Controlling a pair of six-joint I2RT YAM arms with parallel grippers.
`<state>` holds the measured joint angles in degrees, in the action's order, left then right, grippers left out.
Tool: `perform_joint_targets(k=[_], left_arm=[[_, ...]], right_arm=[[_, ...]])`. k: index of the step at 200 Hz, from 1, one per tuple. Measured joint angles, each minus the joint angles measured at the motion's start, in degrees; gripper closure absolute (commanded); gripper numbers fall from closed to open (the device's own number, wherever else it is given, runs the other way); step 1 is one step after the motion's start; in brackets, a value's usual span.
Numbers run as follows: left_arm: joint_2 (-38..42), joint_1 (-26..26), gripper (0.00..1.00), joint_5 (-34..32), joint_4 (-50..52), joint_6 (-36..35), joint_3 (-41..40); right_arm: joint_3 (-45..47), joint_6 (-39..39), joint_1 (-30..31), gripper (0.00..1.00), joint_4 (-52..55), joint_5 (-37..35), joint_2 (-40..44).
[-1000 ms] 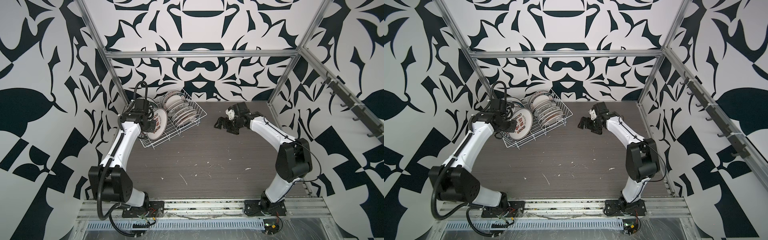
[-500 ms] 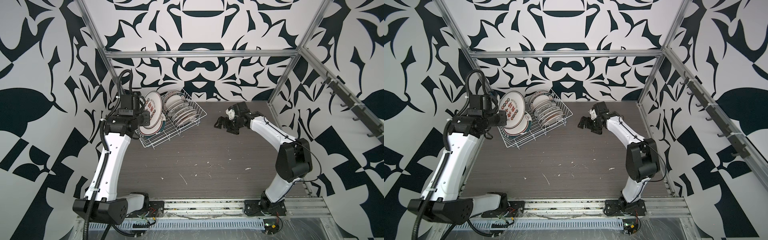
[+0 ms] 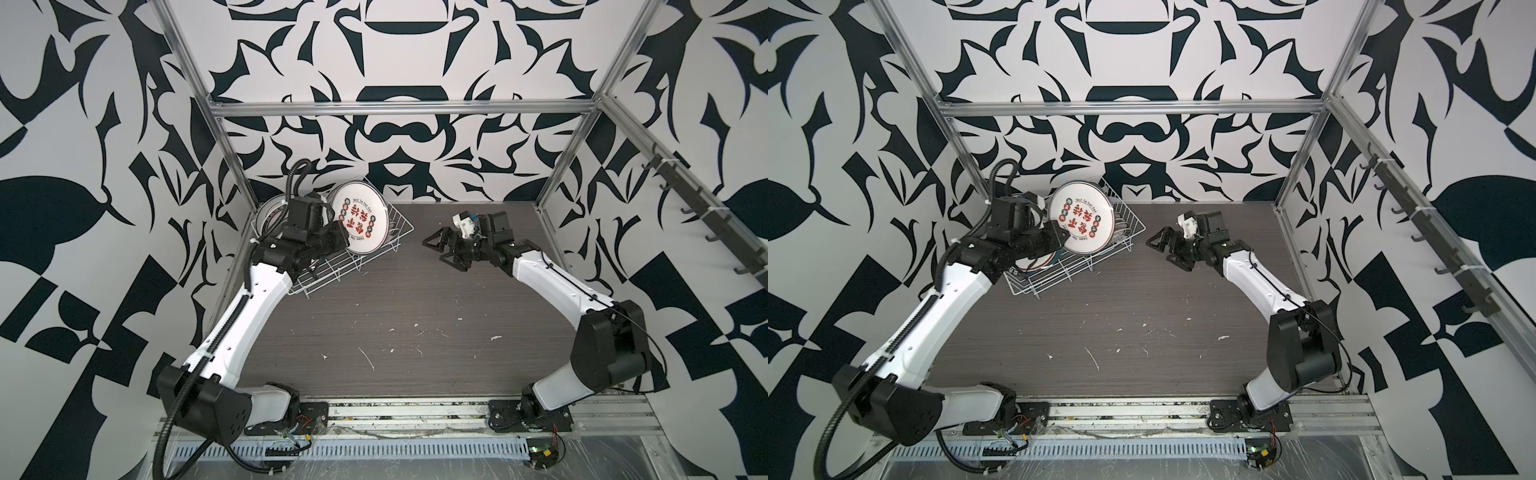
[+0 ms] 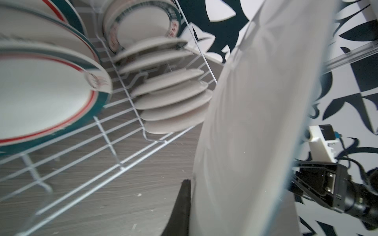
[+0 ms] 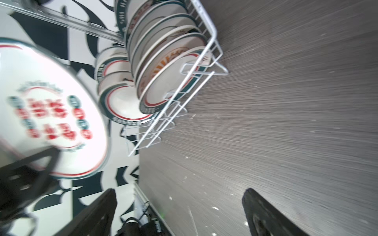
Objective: Unload the plates from the dish rack
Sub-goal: Place the plate at the top-right of the table.
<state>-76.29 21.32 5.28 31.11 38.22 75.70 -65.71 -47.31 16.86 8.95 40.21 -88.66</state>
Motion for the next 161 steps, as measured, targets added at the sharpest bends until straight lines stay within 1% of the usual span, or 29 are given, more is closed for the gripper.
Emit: perform_joint_targets(k=[27,40,81,101,105,133,144,161], left_arm=[[-1.9,1.9,1.0,4.9,-10.0,9.6,-6.0],[-2.8,2.9,1.0,6.8,-13.6,13.3,-7.5],[-5.5,4.6,1.0,11.1,-21.4,19.9,-7.7],[-6.3,4.7,0.99,13.5,-25.0,22.6,-7.9],[-6.5,4.7,0.99,14.1,-25.8,23.4,-7.9],[-7.8,4.7,0.98,16.5,-30.0,26.4,-9.0],[-8.2,4.7,0.97,17.0,-30.6,27.2,-9.5],[-9.0,4.7,0.94,17.9,-31.1,28.5,-9.8]], right_arm=[[4.4,-7.1,0.6,0.11,-9.8,2.3,0.1],[5.3,-10.1,1.2,0.15,-13.9,2.7,0.1],[5.9,-18.8,3.6,0.25,-28.1,4.0,-1.2],[5.9,-21.6,4.0,0.38,-32.2,4.2,-2.3],[6.0,-22.2,4.1,0.43,-33.4,4.2,-2.7],[6.3,-25.3,4.0,0.65,-37.8,4.4,-4.5],[6.3,-25.7,4.0,0.69,-38.9,4.4,-4.9],[6.4,-26.7,4.0,0.84,-40.0,4.2,-5.2]])
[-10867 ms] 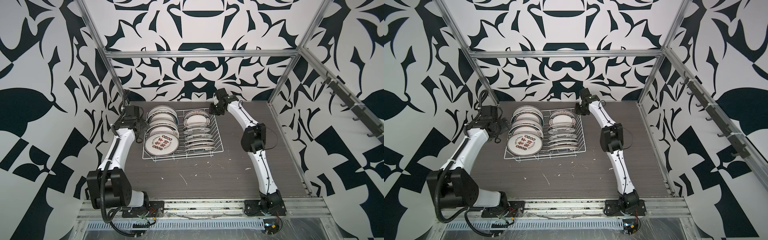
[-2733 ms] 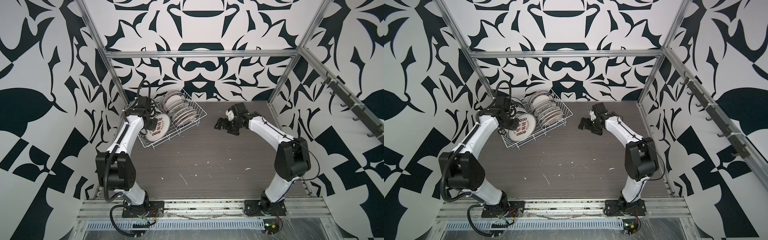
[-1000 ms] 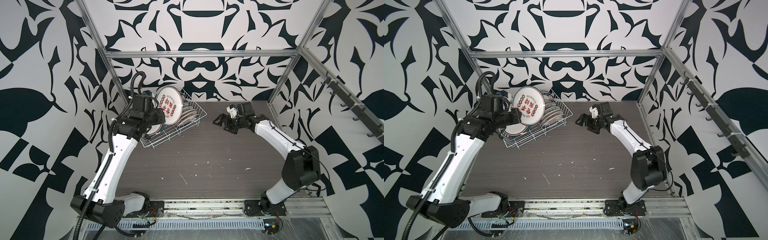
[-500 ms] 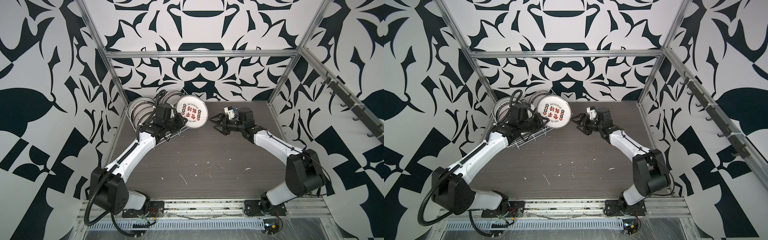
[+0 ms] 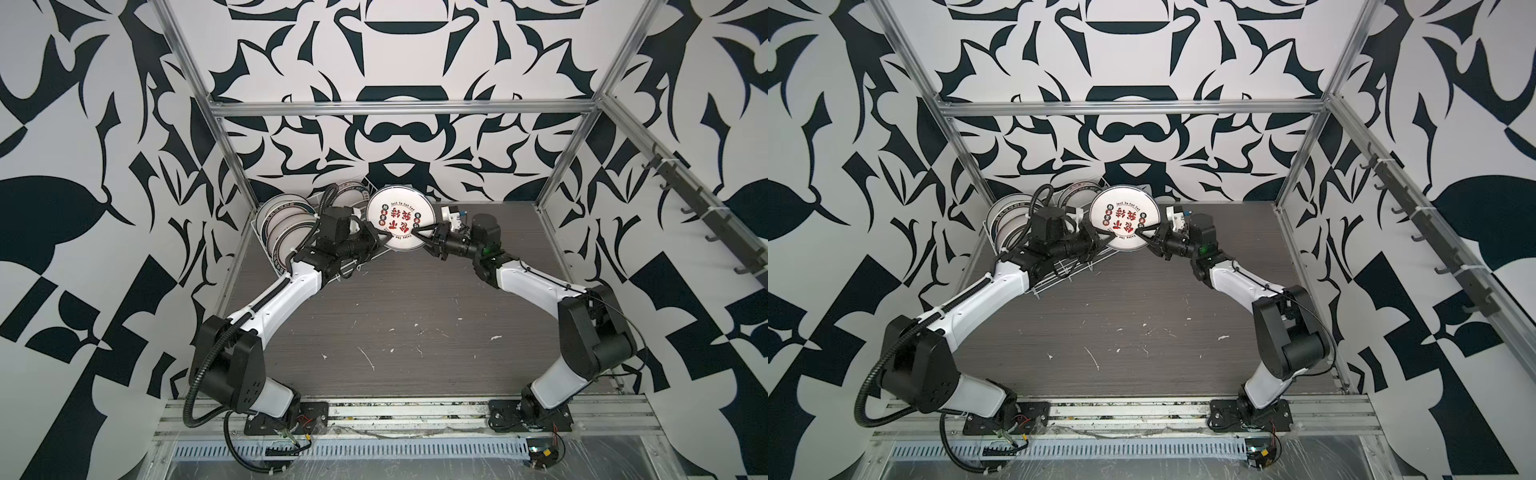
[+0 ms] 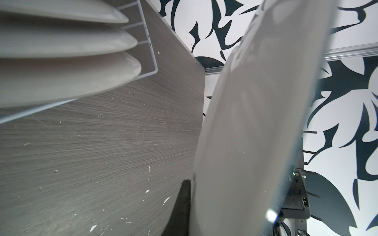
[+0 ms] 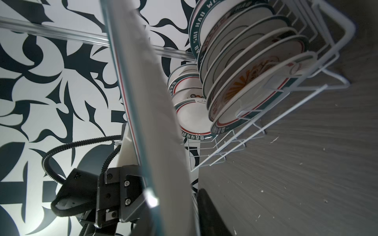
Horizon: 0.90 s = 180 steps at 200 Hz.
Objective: Unload the plates from the dish rack
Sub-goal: Place the plate at the top-right of the table.
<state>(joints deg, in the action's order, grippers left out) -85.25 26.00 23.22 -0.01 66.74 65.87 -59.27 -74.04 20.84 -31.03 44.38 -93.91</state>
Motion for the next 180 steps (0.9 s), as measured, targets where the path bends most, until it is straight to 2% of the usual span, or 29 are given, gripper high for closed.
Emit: perform_joint_targets(k=[21,50,85,104,149,154,180], left_arm=[[0.0,0.0,0.88,0.7,-1.4,0.9,-0.3],[0.0,0.0,0.81,0.8,-2.1,1.0,-0.8],[0.0,0.0,0.48,1.5,-2.9,0.1,-0.7],[0.0,0.0,0.36,1.2,-2.6,-1.7,-0.7],[1.7,-2.5,0.23,-0.6,3.3,-7.8,-0.3],[2.1,-3.3,0.17,-1.0,4.4,-8.8,0.0],[4.1,-7.6,0.05,-5.2,11.6,-14.7,2.8]], right_arm=[[0.3,-0.8,-0.2,1.0,-1.1,-0.1,-0.1],[0.3,-1.2,-0.2,1.0,-1.4,-0.6,-0.3],[0.4,-0.5,-0.6,1.0,-0.6,-1.0,-0.3],[0.4,0.9,-1.1,1.0,1.3,-1.6,-0.2],[0.4,7.2,-4.5,1.0,13.7,-6.5,4.8],[0.4,8.2,-5.2,1.0,15.4,-7.5,6.0],[0.4,12.6,-8.5,1.0,23.3,-12.3,11.5]])
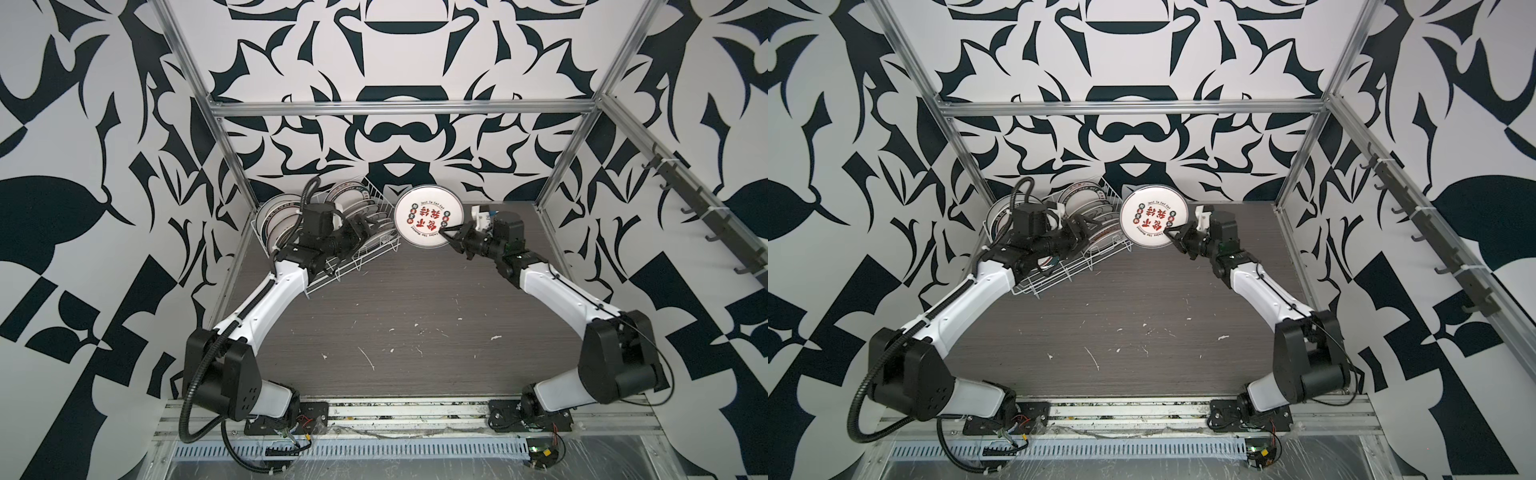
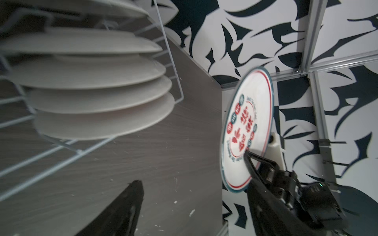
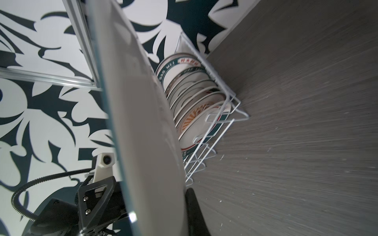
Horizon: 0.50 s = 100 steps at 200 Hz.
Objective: Unload the plates from the dish rack
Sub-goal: Place the plate at the top-right of the table.
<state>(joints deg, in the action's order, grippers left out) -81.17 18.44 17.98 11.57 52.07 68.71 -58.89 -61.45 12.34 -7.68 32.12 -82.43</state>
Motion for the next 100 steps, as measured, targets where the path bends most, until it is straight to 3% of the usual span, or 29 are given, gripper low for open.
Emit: perform_joint_targets(k=[11,42,100], left_arm=[[0.8,-1.1,0.0,-3.0,3.0,-2.3,1.4],[2.1,-2.6,0.01,-13.8,12.3,-9.3,6.4],[2.8,-2.8,0.01,-32.2,24.1,-19.9,11.8]], right_arm=[[0.0,1.8,-1.7,1.0,3.9,-2.1,2.0],[1.0,6.3,-8.7,1.0,13.9,-6.8,5.2],[3.3,12.5,-21.4,1.0,27.6,-9.8,2.7]])
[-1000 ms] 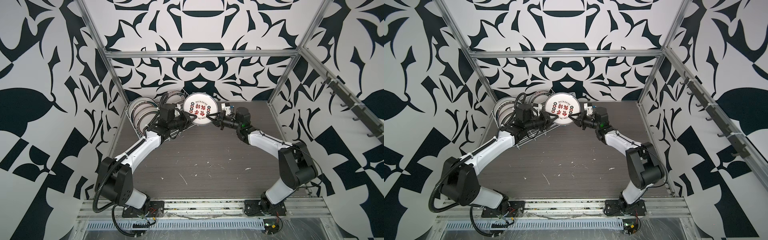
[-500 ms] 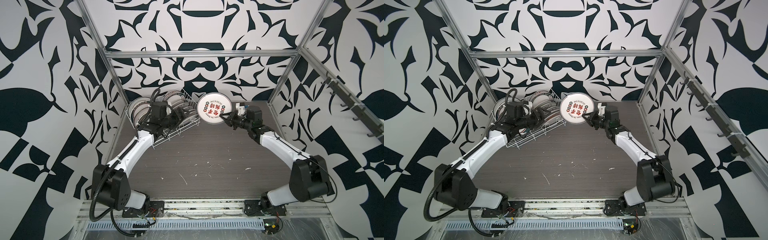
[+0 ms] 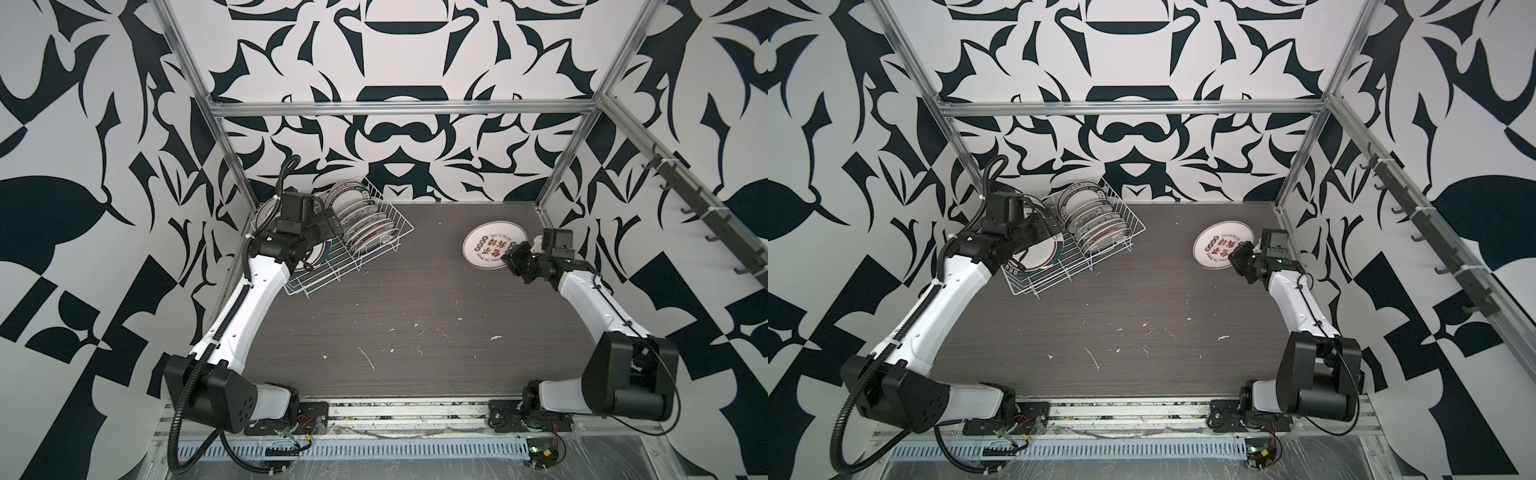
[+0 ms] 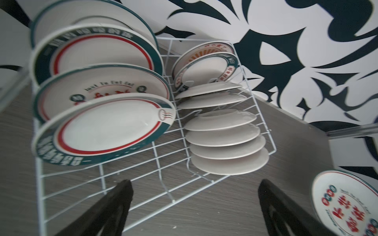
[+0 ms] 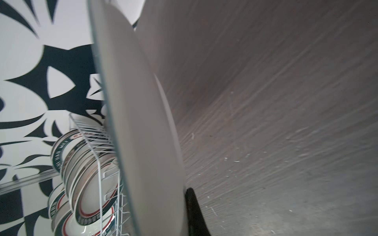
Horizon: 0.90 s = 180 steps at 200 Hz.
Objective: Unload the plates from the dish rack
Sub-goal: Place the plate at the top-right of the table.
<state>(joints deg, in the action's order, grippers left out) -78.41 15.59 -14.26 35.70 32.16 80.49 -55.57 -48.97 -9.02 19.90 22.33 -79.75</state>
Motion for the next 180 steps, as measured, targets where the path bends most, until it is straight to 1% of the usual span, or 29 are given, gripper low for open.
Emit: perform_joint_targets(k=[30,44,95,124,143,155,165,180], left_arm=[[-1.3,-0.5,0.01,-8.0,3.2,-3.3,2.2],[-1.9,-0.9,0.01,-10.2,4.2,-4.1,2.2],[-2.3,-1.1,0.01,-16.2,4.1,-7.3,0.7],[-0.6,-1.2,0.01,-17.9,2.9,-8.8,-2.9],[-0.2,-1.2,0.01,-18.6,3.0,-8.9,-3.1],[-0.3,-1.2,0.01,-19.0,3.6,-9.0,-2.8],[-0.8,-1.2,0.01,-19.3,4.5,-9.0,-1.9],[-2.2,-1.2,0.01,-19.3,5.6,-9.0,-0.3]], right_arm=[[0.1,2.9,-1.8,1.0,2.4,0.7,-3.7],[0.1,3.8,-2.4,1.0,2.7,1.2,-5.6],[0.2,5.2,-3.0,1.0,1.2,2.8,-10.5],[0.1,5.4,-3.2,1.0,-1.4,4.7,-12.5],[0.1,5.3,-3.3,1.0,-3.3,5.8,-13.9],[0.1,5.2,-3.3,0.95,-4.2,6.3,-14.5],[0.1,5.1,-3.3,0.88,-5.2,6.9,-15.2],[0.0,4.8,-3.3,0.82,-6.6,7.7,-16.2]])
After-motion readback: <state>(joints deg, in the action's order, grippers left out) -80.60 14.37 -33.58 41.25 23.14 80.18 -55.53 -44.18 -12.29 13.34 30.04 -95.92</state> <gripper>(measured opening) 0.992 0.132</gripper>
